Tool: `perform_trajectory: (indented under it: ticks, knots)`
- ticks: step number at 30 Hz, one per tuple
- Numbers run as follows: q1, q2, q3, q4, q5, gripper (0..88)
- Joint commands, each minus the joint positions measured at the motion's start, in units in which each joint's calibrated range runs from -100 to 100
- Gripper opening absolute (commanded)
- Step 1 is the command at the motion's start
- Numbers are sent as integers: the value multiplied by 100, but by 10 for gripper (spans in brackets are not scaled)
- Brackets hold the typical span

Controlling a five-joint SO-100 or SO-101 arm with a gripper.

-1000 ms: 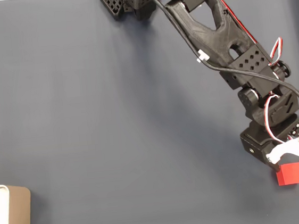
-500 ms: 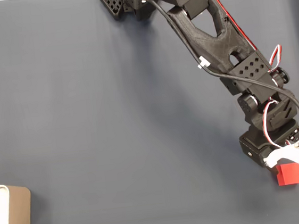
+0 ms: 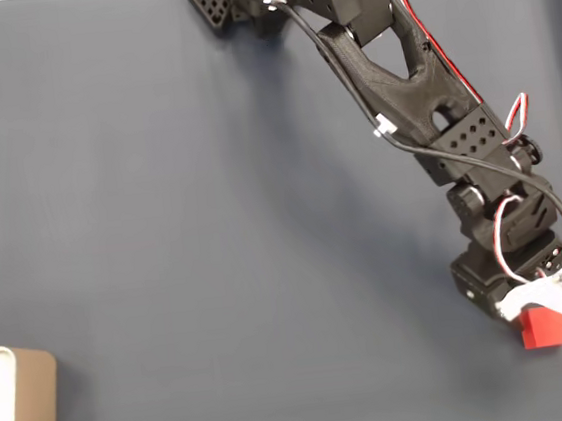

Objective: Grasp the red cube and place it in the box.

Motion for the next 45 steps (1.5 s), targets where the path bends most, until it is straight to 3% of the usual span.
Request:
perform_trajectory:
  ticks: [1,45]
  knots:
    - [112,-32,-437,-113,29,407]
    - [-30,375,-1067,-261,107,413]
